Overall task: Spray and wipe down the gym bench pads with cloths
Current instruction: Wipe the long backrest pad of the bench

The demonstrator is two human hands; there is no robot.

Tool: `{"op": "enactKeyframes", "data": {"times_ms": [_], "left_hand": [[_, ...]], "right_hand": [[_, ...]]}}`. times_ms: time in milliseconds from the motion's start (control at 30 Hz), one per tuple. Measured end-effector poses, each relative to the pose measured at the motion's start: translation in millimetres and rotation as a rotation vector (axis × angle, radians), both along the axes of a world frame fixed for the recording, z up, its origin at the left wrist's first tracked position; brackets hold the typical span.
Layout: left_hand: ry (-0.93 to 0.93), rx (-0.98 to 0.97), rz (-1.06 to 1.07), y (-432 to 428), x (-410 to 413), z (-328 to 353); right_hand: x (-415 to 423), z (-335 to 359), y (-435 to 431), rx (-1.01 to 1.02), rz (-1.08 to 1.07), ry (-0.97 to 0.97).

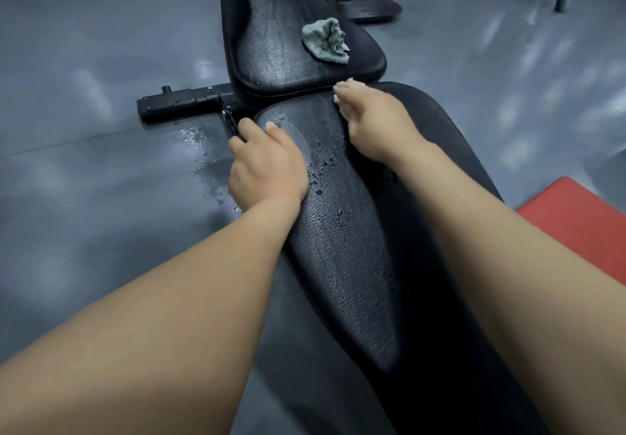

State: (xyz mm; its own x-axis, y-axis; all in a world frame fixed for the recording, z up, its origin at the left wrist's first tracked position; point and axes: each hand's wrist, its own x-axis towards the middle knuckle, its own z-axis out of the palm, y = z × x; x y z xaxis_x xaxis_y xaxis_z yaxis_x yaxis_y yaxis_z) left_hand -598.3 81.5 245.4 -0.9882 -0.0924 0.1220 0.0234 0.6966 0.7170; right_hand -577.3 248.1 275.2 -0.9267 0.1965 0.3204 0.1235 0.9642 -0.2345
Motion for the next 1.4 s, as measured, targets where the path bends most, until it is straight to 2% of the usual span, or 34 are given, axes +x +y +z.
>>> {"op": "enactKeyframes", "data": {"times_ms": [100, 200, 433, 867, 1100, 1400], "left_hand": [[-0.004, 0.012, 0.002, -0.5, -0.2, 0.7], [0.002, 0.015, -0.003, -0.1, 0.9, 0.7], [0.010, 0.009, -0.011, -0.7, -0.7, -1.1], [0.013, 0.001, -0.008, -1.3, -1.1, -1.8], [0.018, -0.018, -0.001, -1.1, -0.3, -0.7], [0.017, -0.019, 0.006, -1.2, -0.5, -0.9]], "right_hand": [[1.1, -3.8, -16.3, 0.015, 0.181, 0.008], [1.6, -5.0, -7.9, 0.002, 0.235, -0.029], [10.8, 0.6, 66.8, -0.059, -0.162, -0.076], [64.8, -11.5, 96.8, -0.111, -0.416, -0.098], [77.0, -22.3, 56.5, 0.049, -0.306, -0.116], [112.8, -31.4, -18.0, 0.021, 0.016, -0.062]]}}
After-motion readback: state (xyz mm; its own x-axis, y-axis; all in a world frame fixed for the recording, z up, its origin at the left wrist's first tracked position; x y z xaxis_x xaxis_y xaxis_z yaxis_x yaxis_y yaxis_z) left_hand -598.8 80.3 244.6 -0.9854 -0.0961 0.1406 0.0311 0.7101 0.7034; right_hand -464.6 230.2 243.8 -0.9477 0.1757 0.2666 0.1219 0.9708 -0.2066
